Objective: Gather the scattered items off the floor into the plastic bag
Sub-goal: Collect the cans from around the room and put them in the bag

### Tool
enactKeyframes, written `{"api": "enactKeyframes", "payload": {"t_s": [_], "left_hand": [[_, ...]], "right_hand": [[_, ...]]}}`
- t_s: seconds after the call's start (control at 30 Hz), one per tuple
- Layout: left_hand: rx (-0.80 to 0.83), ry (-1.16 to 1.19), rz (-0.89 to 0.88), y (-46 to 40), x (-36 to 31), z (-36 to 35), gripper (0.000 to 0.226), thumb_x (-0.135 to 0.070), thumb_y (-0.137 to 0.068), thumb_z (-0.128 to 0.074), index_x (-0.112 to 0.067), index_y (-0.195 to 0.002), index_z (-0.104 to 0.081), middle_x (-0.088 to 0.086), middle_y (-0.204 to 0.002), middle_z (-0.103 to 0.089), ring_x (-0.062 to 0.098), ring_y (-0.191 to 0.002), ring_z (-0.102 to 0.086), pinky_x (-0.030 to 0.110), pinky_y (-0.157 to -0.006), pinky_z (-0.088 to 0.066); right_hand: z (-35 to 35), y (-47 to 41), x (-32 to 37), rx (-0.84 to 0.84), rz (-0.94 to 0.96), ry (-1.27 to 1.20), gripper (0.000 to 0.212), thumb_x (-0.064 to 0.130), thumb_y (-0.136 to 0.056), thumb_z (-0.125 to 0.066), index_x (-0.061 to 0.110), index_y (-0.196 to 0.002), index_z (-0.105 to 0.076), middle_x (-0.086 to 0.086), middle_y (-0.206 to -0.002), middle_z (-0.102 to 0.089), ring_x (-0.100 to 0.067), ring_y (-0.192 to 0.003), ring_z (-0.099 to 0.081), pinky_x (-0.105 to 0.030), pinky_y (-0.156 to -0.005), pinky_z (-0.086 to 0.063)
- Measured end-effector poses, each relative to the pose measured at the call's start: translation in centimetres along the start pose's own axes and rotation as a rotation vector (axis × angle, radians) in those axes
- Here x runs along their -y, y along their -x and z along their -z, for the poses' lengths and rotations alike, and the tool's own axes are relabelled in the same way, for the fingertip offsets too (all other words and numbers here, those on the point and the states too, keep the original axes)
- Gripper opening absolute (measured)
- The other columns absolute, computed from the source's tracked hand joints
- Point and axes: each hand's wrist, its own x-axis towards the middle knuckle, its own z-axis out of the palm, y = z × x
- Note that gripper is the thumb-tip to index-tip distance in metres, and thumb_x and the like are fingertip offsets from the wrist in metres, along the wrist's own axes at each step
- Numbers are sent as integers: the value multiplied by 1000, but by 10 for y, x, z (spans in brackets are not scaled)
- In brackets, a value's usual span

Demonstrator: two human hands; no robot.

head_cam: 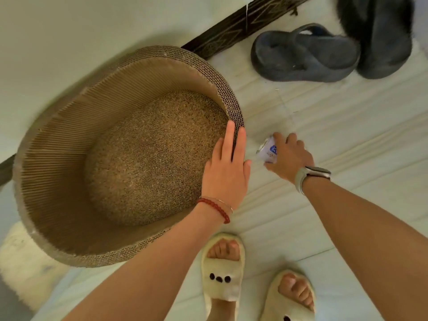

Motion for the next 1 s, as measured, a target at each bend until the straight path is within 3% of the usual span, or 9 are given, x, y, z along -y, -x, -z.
{"api": "enactKeyframes", "payload": {"t_s": [0.07,0.2,0.33,0.5,0.7,0.83,0.93,1.0], "left_hand": [[72,-71,35,2,-5,12,59,-36,-91,-25,-16,-143,-6,13,-154,-11,37,-125,-41,47,-90,-50],[304,-203,73,10,-21,51,66,-34,-93,-36,-20,-145,2,7,-156,5,32,-141,-9,48,-109,-28],[361,-164,29,51,-80,133,53,-32,-93,-38,-18,-142,-21,9,-152,-17,27,-138,-20,45,-106,-28],[208,50,-5,124,-157,250,42,-28,-92,-42,-16,-133,-39,5,-136,-44,24,-122,-43,40,-96,-37],[49,246,-90,209,-230,371,35,-22,-91,-47,-13,-125,-50,7,-124,-55,23,-114,-49,36,-94,-39],[-7,243,-243,270,-260,423,36,-23,-92,-46,-12,-126,-48,8,-125,-54,23,-114,-49,33,-93,-40],[-20,203,-389,328,-266,443,37,-24,-92,-45,-11,-126,-47,10,-124,-55,24,-115,-50,37,-94,-42],[-2,189,-479,376,-264,448,36,-23,-92,-46,-10,-126,-47,11,-124,-55,26,-114,-50,40,-95,-44]], "right_hand": [[6,36,-7,-4,-78,-180,69,31,-76,-67,14,-132,-30,-18,-120,-39,-37,-108,-44,-40,-77,-44],[33,112,-13,-69,-176,-453,72,29,-74,-71,12,-133,-31,-18,-120,-42,-37,-107,-47,-44,-84,-48],[91,214,-17,-127,-273,-602,74,33,-74,-70,15,-134,-30,-13,-118,-50,-33,-105,-48,-43,-87,-46],[180,350,-8,-268,-366,-764,73,30,-74,-69,16,-134,-30,-10,-123,-49,-31,-110,-47,-43,-93,-44],[263,500,5,-428,-454,-915,79,34,-73,-71,22,-137,-26,-5,-127,-48,-27,-112,-48,-46,-94,-46],[278,596,20,-568,-464,-967,76,38,-70,-71,24,-132,-30,-4,-117,-55,-27,-103,-54,-46,-85,-51],[262,668,39,-679,-466,-1026,71,36,-70,-72,23,-129,-33,-3,-109,-56,-26,-97,-57,-32,-69,-54],[237,719,56,-756,-483,-1068,71,38,-69,-71,25,-128,-33,-2,-108,-57,-25,-97,-57,-35,-73,-54]]}}
